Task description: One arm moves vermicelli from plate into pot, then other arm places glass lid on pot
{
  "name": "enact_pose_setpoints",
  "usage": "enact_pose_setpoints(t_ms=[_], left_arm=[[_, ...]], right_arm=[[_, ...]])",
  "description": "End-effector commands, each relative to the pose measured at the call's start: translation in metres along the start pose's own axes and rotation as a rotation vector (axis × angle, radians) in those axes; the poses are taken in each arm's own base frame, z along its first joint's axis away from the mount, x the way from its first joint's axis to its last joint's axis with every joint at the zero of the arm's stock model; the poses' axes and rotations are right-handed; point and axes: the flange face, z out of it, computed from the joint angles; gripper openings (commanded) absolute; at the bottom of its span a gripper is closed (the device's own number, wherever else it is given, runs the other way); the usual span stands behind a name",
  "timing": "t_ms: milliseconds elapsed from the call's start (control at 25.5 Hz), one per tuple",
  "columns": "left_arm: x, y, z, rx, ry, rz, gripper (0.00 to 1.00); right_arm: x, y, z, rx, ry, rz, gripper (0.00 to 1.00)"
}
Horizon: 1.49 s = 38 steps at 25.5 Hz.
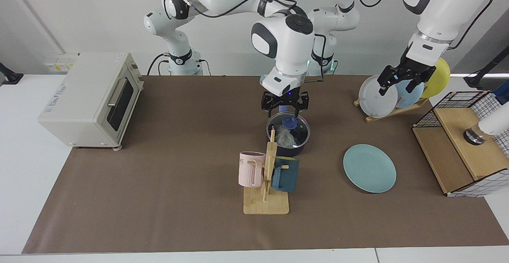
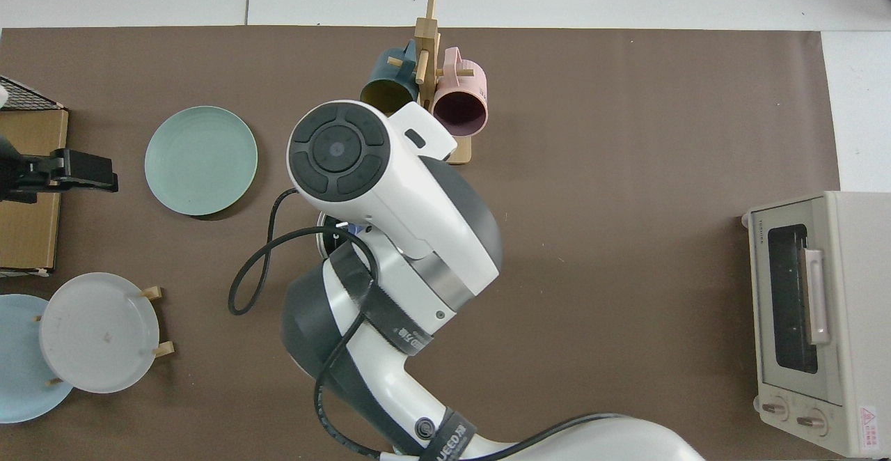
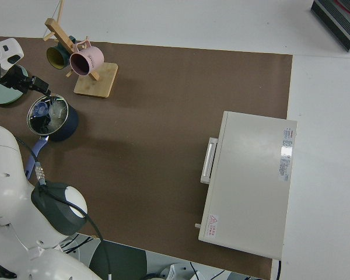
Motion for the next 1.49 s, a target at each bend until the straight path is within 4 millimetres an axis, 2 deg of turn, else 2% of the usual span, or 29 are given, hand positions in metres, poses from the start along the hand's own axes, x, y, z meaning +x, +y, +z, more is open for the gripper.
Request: enact_pose_setpoints(t_ms=[0,79,157,393,589,707,824,903,982,1178,1453], left_arm=[[-0.005,0.000,-0.005,-0.004,-0.008,0.011,1.00],[-0.005,0.000,-0.004,-0.004,-0.009,0.011,1.00],[-0.005,0.001,-0.004,-0.004,-0.009,0.013,1.00],[-0.005,0.000,-0.004,-0.004,-0.009,0.011,1.00],[-0.005,0.001,-0.004,-0.004,-0.009,0.013,1.00],[-0.005,0.001,-0.004,-0.004,-0.009,0.013,1.00],[-0.005,0.001,-0.004,-0.004,-0.009,0.013,1.00],[-0.005,0.000,-0.004,-0.004,-0.009,0.011,1.00],[-0.005,0.001,-0.005,-0.005,-0.008,0.013,1.00],[-0.005,0.001,-0.004,-0.004,-0.009,0.013,1.00],[-0.005,0.000,-0.005,-0.004,-0.008,0.011,1.00]], right_arm=[[0.008,0.089,-0.054,-0.010,-0.018,0.068,1.00],[0.010,0.133,-0.072,-0.014,-0.037,0.057,1.00],[0.008,0.167,-0.082,-0.026,-0.050,0.044,1.00],[0.020,0.273,-0.086,-0.025,-0.061,0.084,1.00],[0.025,0.322,-0.072,-0.025,-0.065,0.084,1.00],[0.024,0.364,-0.049,-0.009,-0.021,0.070,1.00],[0.018,0.384,-0.030,-0.009,-0.024,0.065,1.00],[0.017,0.391,-0.026,-0.011,-0.035,0.074,1.00],[0.016,0.393,-0.025,-0.013,-0.039,0.077,1.00],[0.022,0.424,-0.025,-0.012,-0.026,0.110,1.00],[0.025,0.431,-0.026,0.002,-0.009,0.055,1.00]])
